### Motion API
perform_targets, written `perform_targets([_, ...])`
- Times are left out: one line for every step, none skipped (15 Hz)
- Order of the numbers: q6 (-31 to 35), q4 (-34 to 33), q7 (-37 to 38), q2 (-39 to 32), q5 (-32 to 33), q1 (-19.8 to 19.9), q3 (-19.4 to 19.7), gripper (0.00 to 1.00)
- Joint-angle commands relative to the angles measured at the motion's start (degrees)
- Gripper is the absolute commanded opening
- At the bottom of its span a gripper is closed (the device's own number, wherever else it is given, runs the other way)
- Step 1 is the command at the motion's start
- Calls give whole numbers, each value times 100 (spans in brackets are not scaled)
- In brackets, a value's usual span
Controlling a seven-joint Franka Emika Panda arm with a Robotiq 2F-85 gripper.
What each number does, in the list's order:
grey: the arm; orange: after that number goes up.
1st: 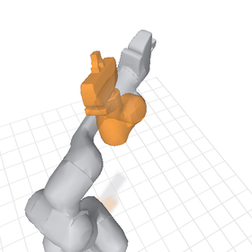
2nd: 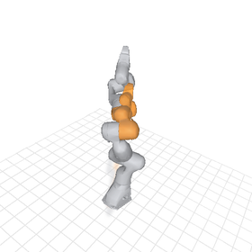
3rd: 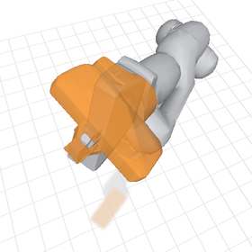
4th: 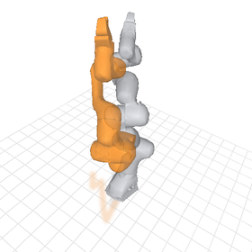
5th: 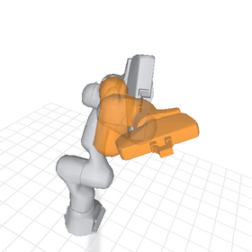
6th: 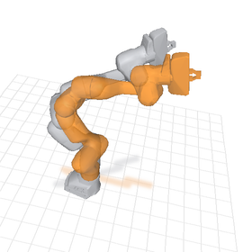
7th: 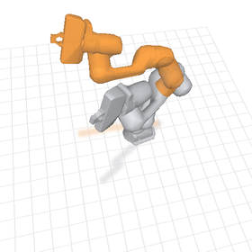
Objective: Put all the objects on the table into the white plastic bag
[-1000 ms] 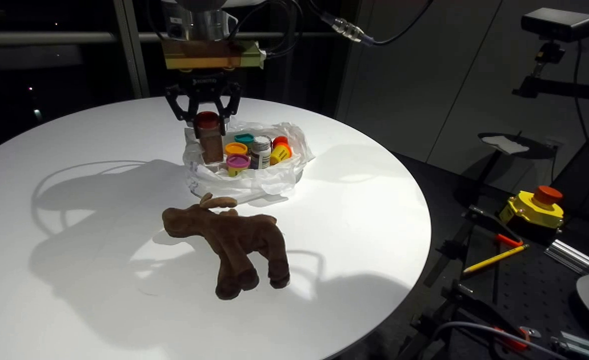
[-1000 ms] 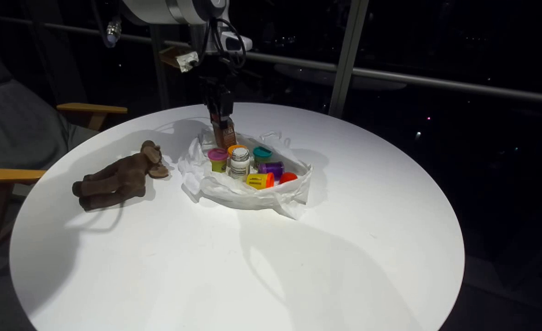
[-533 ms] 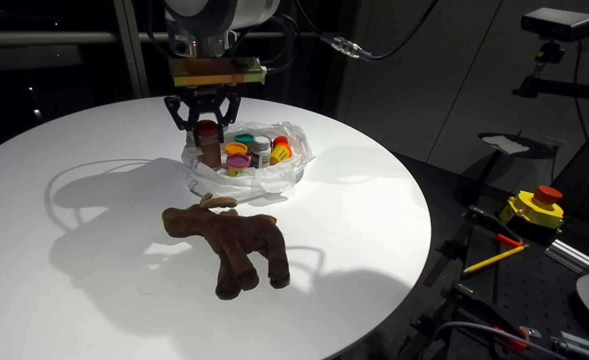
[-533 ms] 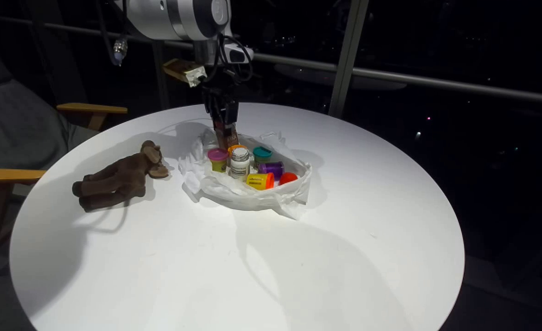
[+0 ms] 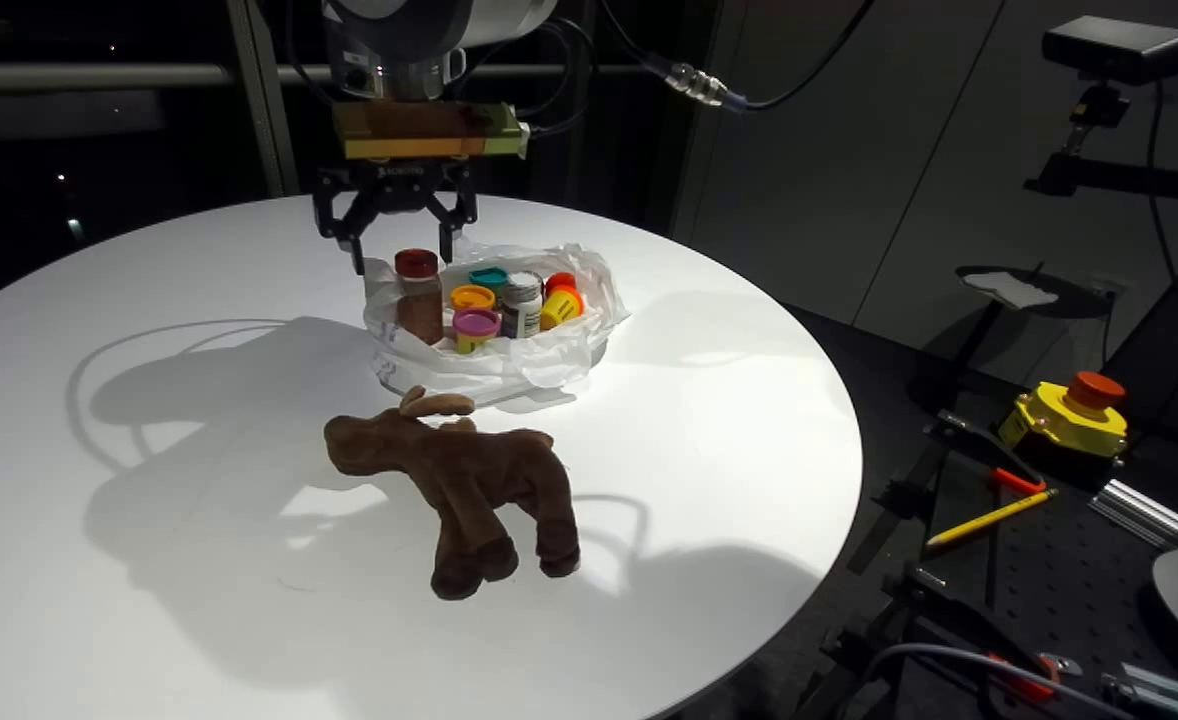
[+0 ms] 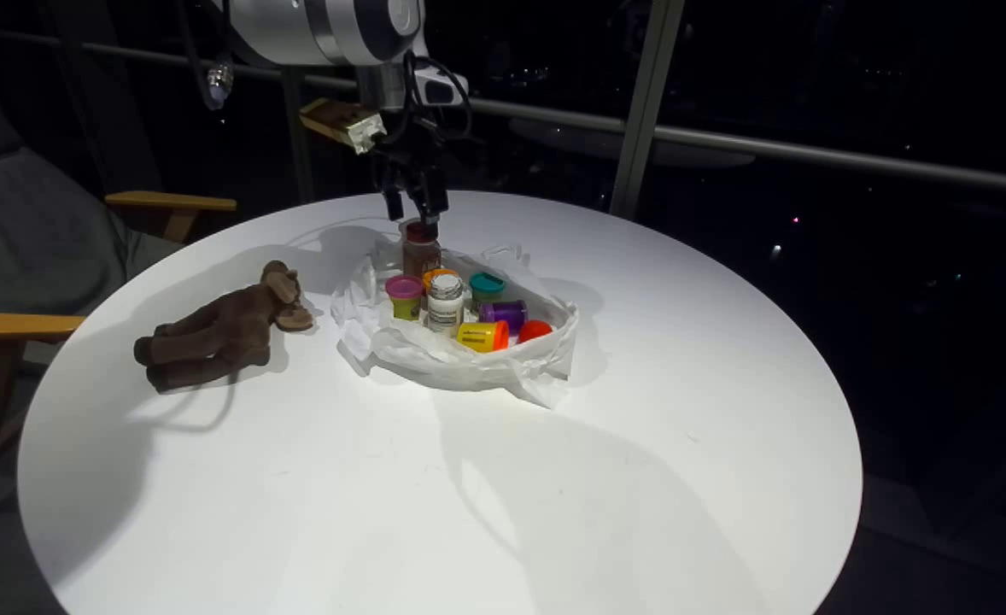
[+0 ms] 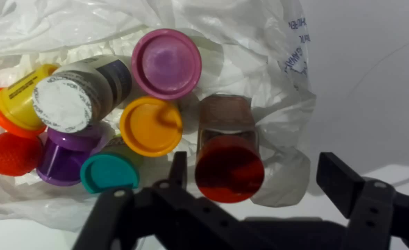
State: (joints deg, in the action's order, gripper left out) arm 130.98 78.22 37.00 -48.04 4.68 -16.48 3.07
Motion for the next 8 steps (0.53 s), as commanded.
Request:
perform_targets([190, 754, 308, 794, 209, -355, 137, 100])
perform_targets([233, 975, 422, 1008, 289, -470, 143, 100])
perform_targets([289, 1247, 527, 1227, 369, -589, 126, 100])
perform_targets([274, 1473, 633, 1437, 432, -688, 88, 100])
perform_targets([295, 1750, 767, 1612, 524, -809, 64, 100])
perform_targets([278, 2013, 894, 1796, 596, -911, 11, 100])
perform_targets([246, 2277, 1006, 1962, 644, -986, -60, 100])
perform_targets([285, 2557, 1134, 2060, 747, -1063, -88, 100])
